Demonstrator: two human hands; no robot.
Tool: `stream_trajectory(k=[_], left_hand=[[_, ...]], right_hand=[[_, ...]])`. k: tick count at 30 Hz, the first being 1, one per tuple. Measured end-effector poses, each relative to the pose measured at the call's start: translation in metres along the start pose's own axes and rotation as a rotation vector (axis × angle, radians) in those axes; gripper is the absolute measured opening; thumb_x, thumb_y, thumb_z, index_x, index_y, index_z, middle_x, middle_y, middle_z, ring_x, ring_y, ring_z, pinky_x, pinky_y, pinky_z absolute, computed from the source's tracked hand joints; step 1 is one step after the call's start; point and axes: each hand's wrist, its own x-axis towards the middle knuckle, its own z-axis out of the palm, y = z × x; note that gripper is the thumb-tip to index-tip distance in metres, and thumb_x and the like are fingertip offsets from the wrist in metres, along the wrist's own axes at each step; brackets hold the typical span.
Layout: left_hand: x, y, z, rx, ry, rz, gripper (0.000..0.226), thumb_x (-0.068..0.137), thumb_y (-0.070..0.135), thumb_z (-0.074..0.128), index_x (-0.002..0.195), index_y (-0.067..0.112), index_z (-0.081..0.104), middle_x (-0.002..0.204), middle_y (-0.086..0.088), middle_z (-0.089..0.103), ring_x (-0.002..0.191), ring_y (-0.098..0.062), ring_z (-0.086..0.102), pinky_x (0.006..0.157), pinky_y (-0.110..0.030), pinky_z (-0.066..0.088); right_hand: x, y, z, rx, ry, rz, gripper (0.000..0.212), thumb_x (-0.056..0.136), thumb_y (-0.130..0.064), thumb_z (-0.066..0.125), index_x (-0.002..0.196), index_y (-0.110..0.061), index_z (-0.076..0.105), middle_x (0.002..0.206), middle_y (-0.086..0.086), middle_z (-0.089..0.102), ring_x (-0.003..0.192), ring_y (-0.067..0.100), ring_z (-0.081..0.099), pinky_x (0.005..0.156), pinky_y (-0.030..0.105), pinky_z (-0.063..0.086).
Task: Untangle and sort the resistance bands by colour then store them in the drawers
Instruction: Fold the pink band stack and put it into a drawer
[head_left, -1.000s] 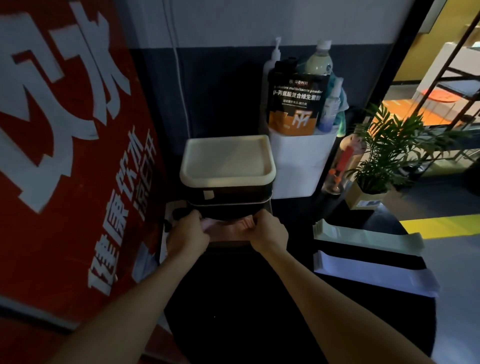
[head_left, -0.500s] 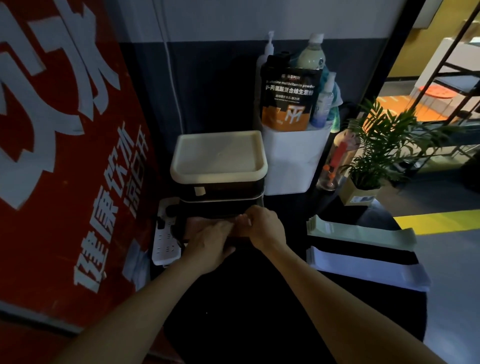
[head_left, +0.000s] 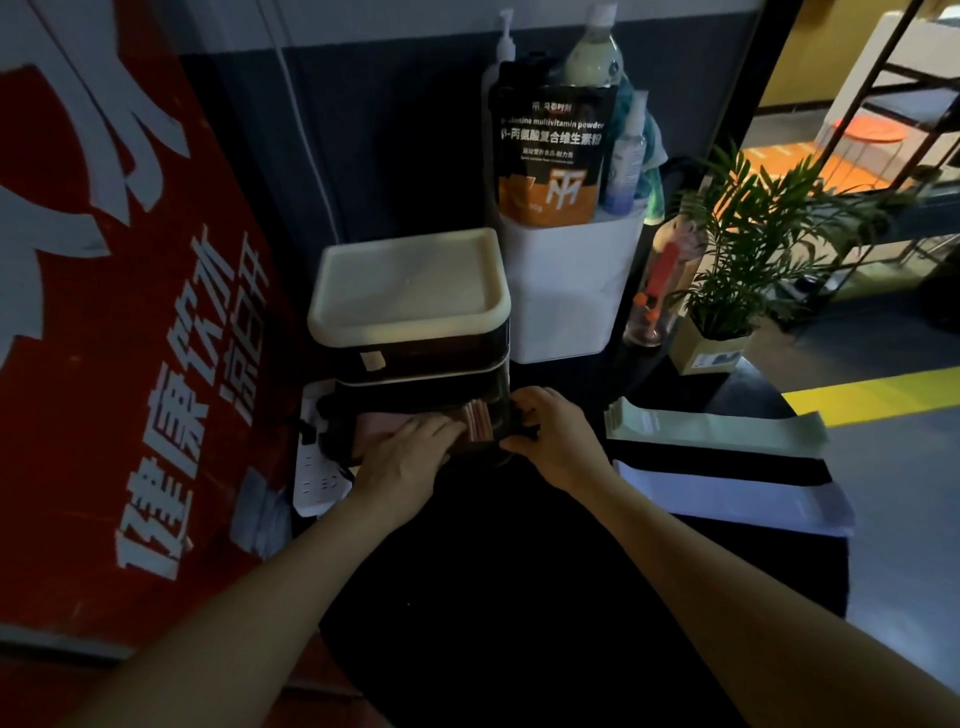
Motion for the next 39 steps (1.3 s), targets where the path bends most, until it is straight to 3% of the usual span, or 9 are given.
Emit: stream_trajectory(k=[8,14,16,20,25,29,33,35,39], left_hand=[[0.021,-0.001,-0.007,0.053,-0.058,-0.027,0.047,0.097,0.012,0.040,0.142,0.021,0.034,0.144,0.003,0.037,0.129,-0.018,0.036,0.103,-0.032,0.035],[0.037,-0.005,-0.015,0.087,-0.007,-0.088,0.045,0.093,0.011,0.034,0.135,0.022,0.043,0.144,0.002,0.038,0.130,-0.022,0.036,0.105,-0.036,0.034],[0.037,-0.006,-0.016,0.005,0.092,-0.104,0.042,0.092,0.013,0.034,0.129,0.019,0.051,0.137,-0.001,0.046,0.125,-0.024,0.042,0.100,-0.037,0.038],[0.021,-0.014,-0.014,-0.053,0.439,-0.227,0.033,0.081,0.001,0.061,0.112,0.011,0.062,0.113,-0.009,0.057,0.105,-0.032,0.053,0.087,-0.041,0.042],[0.005,-0.029,-0.013,-0.178,0.657,-0.580,0.059,0.075,0.008,0.073,0.127,0.004,0.045,0.133,-0.019,0.038,0.123,-0.035,0.039,0.101,-0.040,0.036],[0.009,-0.055,-0.002,-0.497,0.632,-0.631,0.078,0.071,0.003,0.077,0.135,0.003,0.033,0.138,-0.017,0.035,0.125,-0.029,0.038,0.099,-0.024,0.031],[0.018,-0.074,-0.005,-0.694,0.577,-0.560,0.072,0.066,-0.007,0.078,0.128,-0.005,0.041,0.118,-0.002,0.045,0.112,-0.016,0.044,0.082,-0.006,0.029],[0.023,-0.080,-0.007,-0.780,0.534,-0.559,0.073,0.067,-0.006,0.078,0.130,-0.002,0.041,0.117,-0.001,0.047,0.110,-0.015,0.046,0.080,-0.008,0.033],[0.030,-0.091,-0.001,-0.823,0.553,-0.632,0.083,0.065,0.002,0.082,0.135,0.006,0.038,0.125,0.000,0.048,0.116,-0.013,0.044,0.093,-0.028,0.039]], right_hand=[[0.016,0.000,-0.001,0.043,0.019,0.037,0.041,0.074,-0.009,0.075,0.111,-0.010,0.059,0.108,0.004,0.058,0.092,0.021,0.062,0.087,0.043,0.051],[0.037,-0.001,0.001,0.108,0.070,0.076,0.033,0.075,-0.007,0.072,0.104,-0.014,0.060,0.106,0.005,0.061,0.093,0.024,0.063,0.085,0.045,0.053],[0.044,-0.002,0.004,0.143,0.105,0.099,0.032,0.075,-0.005,0.072,0.102,-0.016,0.059,0.106,0.005,0.062,0.094,0.024,0.064,0.086,0.045,0.052],[0.049,-0.001,0.005,0.126,0.150,0.128,0.031,0.075,-0.008,0.073,0.099,-0.016,0.055,0.110,0.002,0.056,0.097,0.025,0.061,0.087,0.044,0.050],[0.056,0.001,0.011,0.109,0.136,0.145,0.042,0.074,-0.010,0.074,0.110,-0.014,0.053,0.115,0.004,0.054,0.104,0.026,0.058,0.089,0.047,0.049],[0.062,-0.001,0.011,0.013,0.108,0.122,0.056,0.070,-0.014,0.078,0.119,-0.013,0.051,0.121,0.007,0.056,0.114,0.028,0.052,0.092,0.041,0.046],[0.065,-0.004,0.007,0.081,0.066,0.116,0.063,0.069,-0.010,0.079,0.124,-0.015,0.049,0.122,0.006,0.060,0.116,0.026,0.053,0.094,0.037,0.044],[0.066,-0.006,0.008,0.115,0.061,0.121,0.064,0.071,-0.006,0.076,0.128,-0.015,0.049,0.123,0.005,0.061,0.116,0.025,0.054,0.092,0.032,0.042],[0.068,-0.007,0.012,0.148,0.122,0.139,0.058,0.076,-0.005,0.073,0.128,-0.013,0.049,0.122,0.006,0.060,0.116,0.023,0.054,0.088,0.027,0.040]])
